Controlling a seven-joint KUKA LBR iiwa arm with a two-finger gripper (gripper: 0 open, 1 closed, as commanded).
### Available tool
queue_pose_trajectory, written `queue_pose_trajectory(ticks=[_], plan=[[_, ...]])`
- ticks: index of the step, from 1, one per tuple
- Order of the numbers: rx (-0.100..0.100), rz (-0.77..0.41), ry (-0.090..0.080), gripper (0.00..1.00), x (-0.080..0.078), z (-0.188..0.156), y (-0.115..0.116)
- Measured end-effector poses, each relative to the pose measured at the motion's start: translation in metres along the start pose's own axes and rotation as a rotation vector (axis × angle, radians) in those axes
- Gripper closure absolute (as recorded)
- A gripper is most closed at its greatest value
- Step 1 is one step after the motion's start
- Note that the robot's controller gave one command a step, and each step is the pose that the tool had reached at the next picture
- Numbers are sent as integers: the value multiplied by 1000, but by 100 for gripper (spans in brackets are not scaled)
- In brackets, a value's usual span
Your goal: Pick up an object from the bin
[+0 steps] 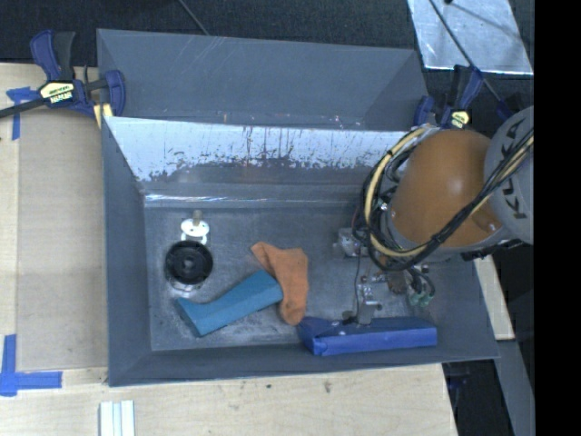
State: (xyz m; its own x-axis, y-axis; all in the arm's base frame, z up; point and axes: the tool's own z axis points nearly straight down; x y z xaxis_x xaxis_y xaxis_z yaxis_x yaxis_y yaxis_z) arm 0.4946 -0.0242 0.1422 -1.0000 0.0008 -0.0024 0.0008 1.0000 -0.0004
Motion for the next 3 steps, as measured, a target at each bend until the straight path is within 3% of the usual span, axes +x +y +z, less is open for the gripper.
queue_pose_trajectory(ticks=[2,3], plan=[[-2,-93,1,0,-18,18,58],[0,-16,-3,0,-1,31,87]])
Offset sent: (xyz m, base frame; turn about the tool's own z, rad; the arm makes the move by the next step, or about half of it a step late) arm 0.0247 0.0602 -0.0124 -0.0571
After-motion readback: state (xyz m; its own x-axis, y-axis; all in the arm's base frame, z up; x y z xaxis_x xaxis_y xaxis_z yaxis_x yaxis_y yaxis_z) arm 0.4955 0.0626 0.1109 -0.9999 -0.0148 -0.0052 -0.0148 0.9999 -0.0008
